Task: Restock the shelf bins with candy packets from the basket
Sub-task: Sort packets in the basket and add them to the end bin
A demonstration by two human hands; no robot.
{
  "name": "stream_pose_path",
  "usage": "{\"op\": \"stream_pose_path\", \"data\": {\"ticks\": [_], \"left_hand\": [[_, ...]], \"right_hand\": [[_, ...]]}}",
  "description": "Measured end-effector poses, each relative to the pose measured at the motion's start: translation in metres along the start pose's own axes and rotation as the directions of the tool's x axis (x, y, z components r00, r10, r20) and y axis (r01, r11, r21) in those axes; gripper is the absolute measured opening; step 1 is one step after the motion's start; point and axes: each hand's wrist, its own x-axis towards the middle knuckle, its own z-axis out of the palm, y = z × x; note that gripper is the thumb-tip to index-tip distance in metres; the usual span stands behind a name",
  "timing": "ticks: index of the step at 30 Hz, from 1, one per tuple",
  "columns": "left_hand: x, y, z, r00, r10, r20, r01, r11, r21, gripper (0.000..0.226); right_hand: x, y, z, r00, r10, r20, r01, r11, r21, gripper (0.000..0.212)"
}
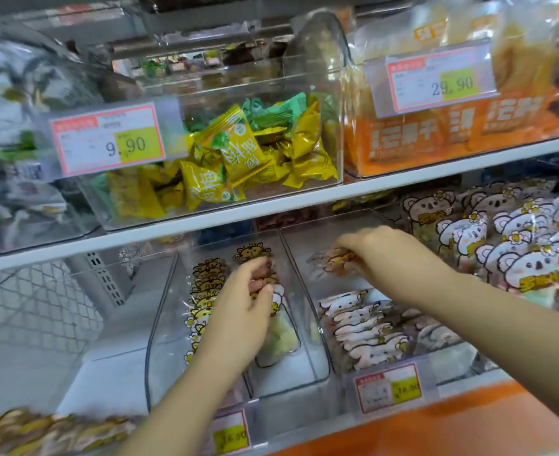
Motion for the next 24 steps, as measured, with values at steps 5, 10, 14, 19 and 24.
{"op": "stream_pose_path", "data": {"ticks": [5, 10, 14, 19, 24], "left_hand": [[-0.02, -0.023, -0.051, 0.987, -0.104, -0.126, 0.106, 0.994, 0.009, 0.039], [-0.034, -0.022, -0.083, 0.991, -0.083, -0.109, 0.09, 0.994, 0.062, 0.035], [-0.042, -0.014, -0.11, 0.988, -0.014, -0.154, 0.021, 0.999, 0.044, 0.044], [-0.08, -0.022, -0.152, 0.982, -0.072, -0.176, 0.08, 0.996, 0.041, 0.043], [-0.136, -0.039, -0.2, 0.974, -0.174, -0.143, 0.186, 0.979, 0.078, 0.033]], "right_hand": [[-0.031, -0.035, -0.018, 0.947, -0.191, -0.26, 0.181, 0.981, -0.063, 0.05], [-0.031, -0.041, -0.035, 0.927, -0.213, -0.308, 0.185, 0.976, -0.116, 0.074], [-0.041, -0.064, -0.052, 0.883, -0.279, -0.377, 0.291, 0.956, -0.027, 0.056], [-0.048, -0.124, -0.058, 0.873, -0.327, -0.361, 0.418, 0.884, 0.211, 0.041], [-0.047, -0.194, -0.055, 0.873, -0.398, -0.282, 0.478, 0.811, 0.337, 0.031]]}}
